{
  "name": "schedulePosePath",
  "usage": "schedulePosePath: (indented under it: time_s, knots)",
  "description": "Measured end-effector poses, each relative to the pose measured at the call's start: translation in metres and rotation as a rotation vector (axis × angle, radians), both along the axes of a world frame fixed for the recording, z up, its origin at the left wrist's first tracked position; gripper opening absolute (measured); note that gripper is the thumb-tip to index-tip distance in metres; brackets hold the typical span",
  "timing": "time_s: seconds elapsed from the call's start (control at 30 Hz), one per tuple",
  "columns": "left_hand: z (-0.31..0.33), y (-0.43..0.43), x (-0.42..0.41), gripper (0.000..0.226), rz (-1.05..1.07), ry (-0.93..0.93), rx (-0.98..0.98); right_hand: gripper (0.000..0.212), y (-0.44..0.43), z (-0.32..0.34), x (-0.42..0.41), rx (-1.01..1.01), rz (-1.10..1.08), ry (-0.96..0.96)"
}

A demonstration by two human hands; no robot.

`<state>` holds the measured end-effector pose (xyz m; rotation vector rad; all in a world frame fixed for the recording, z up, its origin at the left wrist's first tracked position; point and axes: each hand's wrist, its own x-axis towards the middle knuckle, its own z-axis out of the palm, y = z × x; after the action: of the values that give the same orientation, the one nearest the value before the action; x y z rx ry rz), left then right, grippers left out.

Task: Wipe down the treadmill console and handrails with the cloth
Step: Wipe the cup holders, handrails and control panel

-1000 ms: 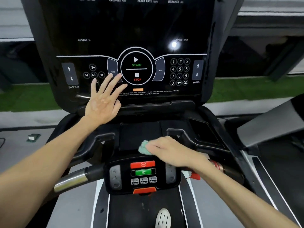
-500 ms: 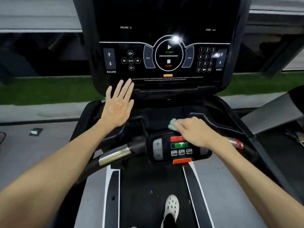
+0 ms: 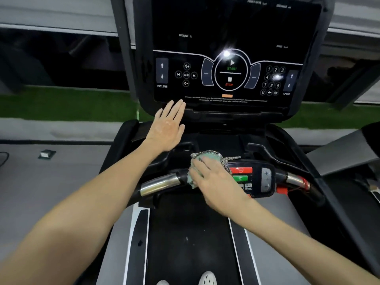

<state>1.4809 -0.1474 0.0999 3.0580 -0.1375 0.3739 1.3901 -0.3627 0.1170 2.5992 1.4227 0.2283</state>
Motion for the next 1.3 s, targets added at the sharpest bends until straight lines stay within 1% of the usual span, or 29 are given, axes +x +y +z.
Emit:
schedulePosePath:
  time_s: [0.03, 0.1, 0.17, 0.2, 0.27, 0.33, 0.4, 0.47, 0.53, 0.63, 0.7, 0.77, 0.83, 0.87, 0.93, 1.0, 1.03, 1.1, 1.17, 1.23, 1.3]
  knots:
    - [0.000, 0.001, 0.000, 0.066, -0.003, 0.007, -0.014, 0.036, 0.007, -0.002, -0.004, -0.044, -0.020, -0.035]
    - [0.000, 0.001, -0.001, 0.066, -0.013, 0.010, -0.020, 0.026, 0.026, -0.003, -0.008, -0.105, -0.047, -0.072]
    - [0.002, 0.002, -0.001, 0.064, -0.015, 0.014, 0.010, 0.024, 0.042, -0.003, -0.005, -0.103, -0.038, -0.043]
    - [0.003, 0.003, -0.003, 0.064, -0.012, 0.011, 0.027, 0.028, 0.045, -0.005, -0.002, -0.102, -0.034, -0.007]
    - [0.002, 0.005, -0.011, 0.062, -0.004, -0.020, 0.034, 0.040, 0.040, -0.009, 0.006, -0.064, -0.028, -0.003]
    - [-0.002, 0.010, -0.030, 0.059, 0.009, -0.077, -0.011, 0.052, 0.025, -0.005, 0.008, -0.019, -0.082, -0.001]
    - [-0.015, 0.019, -0.059, 0.055, 0.039, -0.135, -0.101, 0.056, 0.011, -0.001, 0.008, 0.000, -0.118, -0.002]
    - [-0.036, 0.032, -0.098, 0.054, 0.114, -0.163, -0.199, 0.055, 0.004, 0.001, 0.007, -0.042, -0.107, 0.022]
    - [-0.059, 0.048, -0.138, 0.055, 0.212, -0.161, -0.267, 0.050, 0.006, -0.003, 0.007, -0.085, -0.085, -0.013]
    - [-0.092, 0.072, -0.188, 0.055, 0.336, -0.093, -0.316, 0.029, 0.028, -0.007, 0.001, -0.165, -0.089, -0.091]
    - [-0.108, 0.081, -0.211, 0.055, 0.398, -0.034, -0.306, 0.023, 0.042, -0.013, -0.002, -0.163, -0.089, -0.060]
    - [-0.120, 0.086, -0.227, 0.056, 0.448, 0.024, -0.303, 0.026, 0.051, -0.020, -0.003, -0.127, -0.085, -0.028]
    - [-0.127, 0.088, -0.234, 0.057, 0.474, 0.076, -0.292, 0.028, 0.057, -0.022, 0.000, -0.040, -0.041, 0.001]
    - [-0.129, 0.088, -0.234, 0.058, 0.478, 0.094, -0.285, 0.026, 0.059, -0.021, 0.000, 0.025, -0.023, 0.014]
    - [-0.131, 0.089, -0.233, 0.061, 0.463, 0.124, -0.273, 0.015, 0.057, -0.017, -0.005, 0.106, -0.020, 0.023]
    - [-0.132, 0.088, -0.234, 0.067, 0.439, 0.133, -0.271, 0.034, 0.049, -0.017, -0.013, 0.061, -0.067, 0.014]
    - [-0.133, 0.088, -0.235, 0.070, 0.432, 0.129, -0.266, 0.038, 0.045, -0.018, -0.017, 0.047, -0.104, 0.013]
    - [-0.133, 0.086, -0.236, 0.072, 0.425, 0.124, -0.266, 0.039, 0.042, -0.019, -0.024, 0.037, -0.157, 0.009]
    - [-0.131, 0.086, -0.236, 0.070, 0.431, 0.134, -0.254, 0.039, 0.052, -0.024, -0.025, 0.020, -0.155, -0.028]
    - [-0.131, 0.087, -0.236, 0.070, 0.439, 0.146, -0.239, 0.039, 0.072, -0.029, -0.026, 0.007, -0.086, -0.057]
    - [-0.132, 0.087, -0.238, 0.070, 0.439, 0.146, -0.243, 0.042, 0.087, -0.036, -0.029, -0.029, 0.004, -0.030]
